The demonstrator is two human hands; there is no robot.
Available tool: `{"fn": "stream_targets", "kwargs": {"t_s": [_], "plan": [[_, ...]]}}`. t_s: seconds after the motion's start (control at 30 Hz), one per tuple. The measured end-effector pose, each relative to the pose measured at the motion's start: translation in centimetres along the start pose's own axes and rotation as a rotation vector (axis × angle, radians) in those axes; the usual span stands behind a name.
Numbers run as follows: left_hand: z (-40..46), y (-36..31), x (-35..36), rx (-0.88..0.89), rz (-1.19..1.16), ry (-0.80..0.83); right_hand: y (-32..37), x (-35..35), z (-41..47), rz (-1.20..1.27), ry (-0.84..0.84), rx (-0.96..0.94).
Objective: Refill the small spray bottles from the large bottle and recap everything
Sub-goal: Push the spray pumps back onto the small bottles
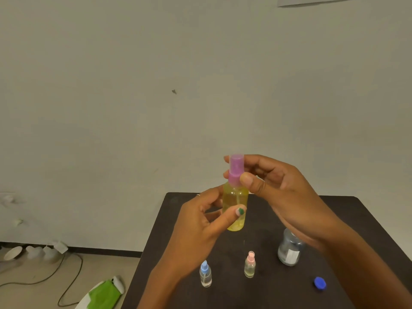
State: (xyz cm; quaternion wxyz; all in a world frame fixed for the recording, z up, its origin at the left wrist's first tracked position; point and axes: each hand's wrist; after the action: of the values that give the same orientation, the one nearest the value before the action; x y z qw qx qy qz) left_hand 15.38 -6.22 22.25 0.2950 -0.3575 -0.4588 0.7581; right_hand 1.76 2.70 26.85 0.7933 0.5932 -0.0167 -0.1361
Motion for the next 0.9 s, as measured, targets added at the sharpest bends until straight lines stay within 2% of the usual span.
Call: {"fn": "stream_targets", "kwargs": {"t_s": [0.17, 0.43, 0.67, 0.9], "plan": [[-1.1, 0.2, -0.9, 0.018, 0.004, 0.005, 0.6, 1.5, -0.3, 0.024, 0.075, 0.01], [-2.1, 0.8, -2.3, 0.035, 0.013, -0.046, -0.2, 3.6, 0.2, -0.035, -0.104, -0.039], [-2.9, 1.6, -2.8, 0.032, 0.011, -0.064, 0.0, 4.8, -0.2, -0.186, 0.042, 0.038], [-3.4, 1.5, -3.2, 0.03, 0.004, -0.074, -0.6, 5.7, 0.1, -0.045, -0.158, -0.013]]}}
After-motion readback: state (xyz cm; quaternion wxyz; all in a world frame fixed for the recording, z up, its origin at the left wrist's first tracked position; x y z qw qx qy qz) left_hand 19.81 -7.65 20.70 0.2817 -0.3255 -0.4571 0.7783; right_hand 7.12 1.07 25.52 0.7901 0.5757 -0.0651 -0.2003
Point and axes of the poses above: each hand's wrist, its own z-axis towards the middle knuckle, its own x-axis out of the palm, y = z × x, and after that the axes turned 7 degrees about y, right-handed
